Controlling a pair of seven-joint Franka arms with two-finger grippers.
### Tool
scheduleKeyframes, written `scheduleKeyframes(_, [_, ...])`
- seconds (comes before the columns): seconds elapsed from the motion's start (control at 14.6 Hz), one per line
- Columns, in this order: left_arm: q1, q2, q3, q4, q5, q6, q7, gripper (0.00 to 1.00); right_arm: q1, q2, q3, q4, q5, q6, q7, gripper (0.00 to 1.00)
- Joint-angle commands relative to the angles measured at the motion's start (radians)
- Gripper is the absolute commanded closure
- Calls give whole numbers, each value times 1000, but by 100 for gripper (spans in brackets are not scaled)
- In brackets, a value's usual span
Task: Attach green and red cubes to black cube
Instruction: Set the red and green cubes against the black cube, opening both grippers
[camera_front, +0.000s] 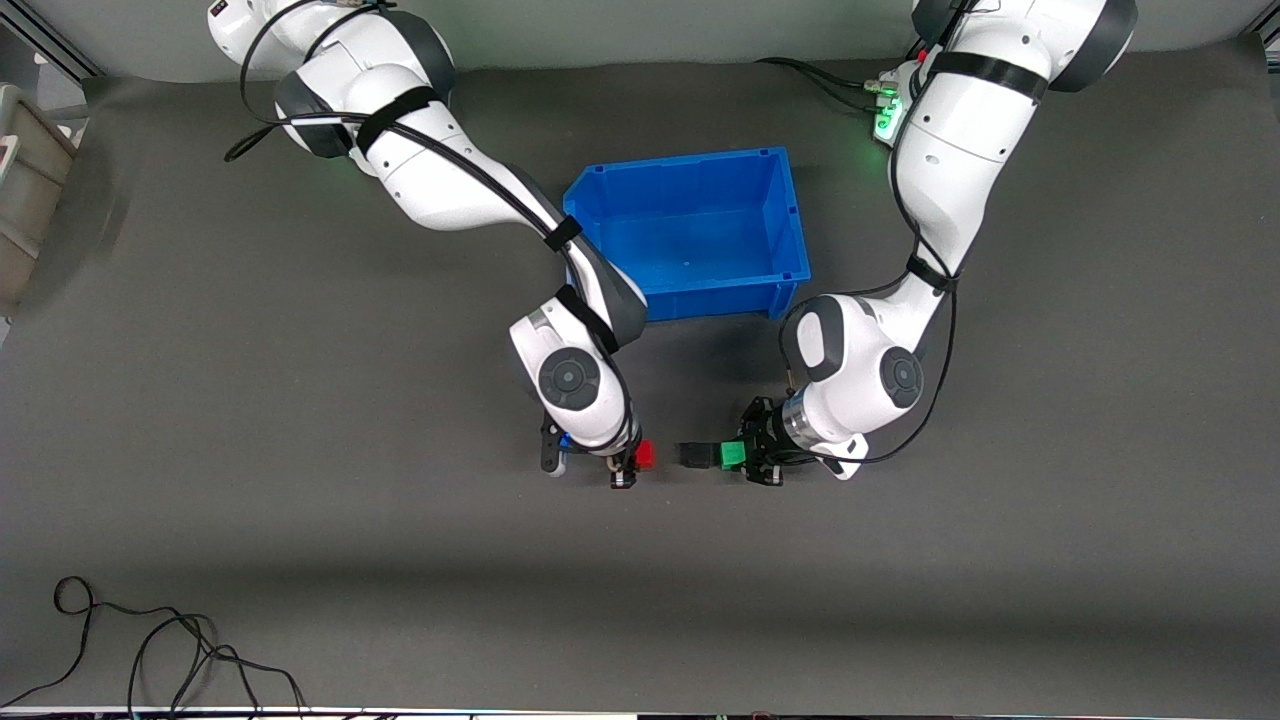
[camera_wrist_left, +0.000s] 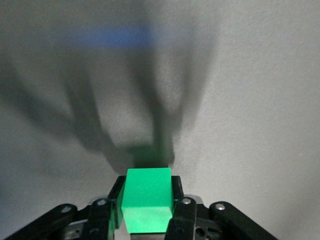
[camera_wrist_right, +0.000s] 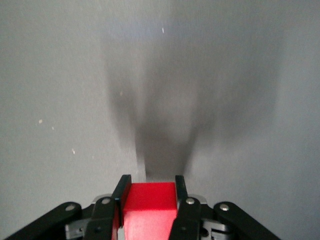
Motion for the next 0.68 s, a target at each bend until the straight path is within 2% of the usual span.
scheduleKeyframes(0.0, [-31, 16, 17, 24, -7, 14, -34, 80, 39, 45, -18, 54, 0, 27, 51, 100])
scheduleKeyframes(0.61, [-64, 14, 17, 26, -6, 14, -46, 80, 75, 97, -21, 76, -51, 47, 142, 100])
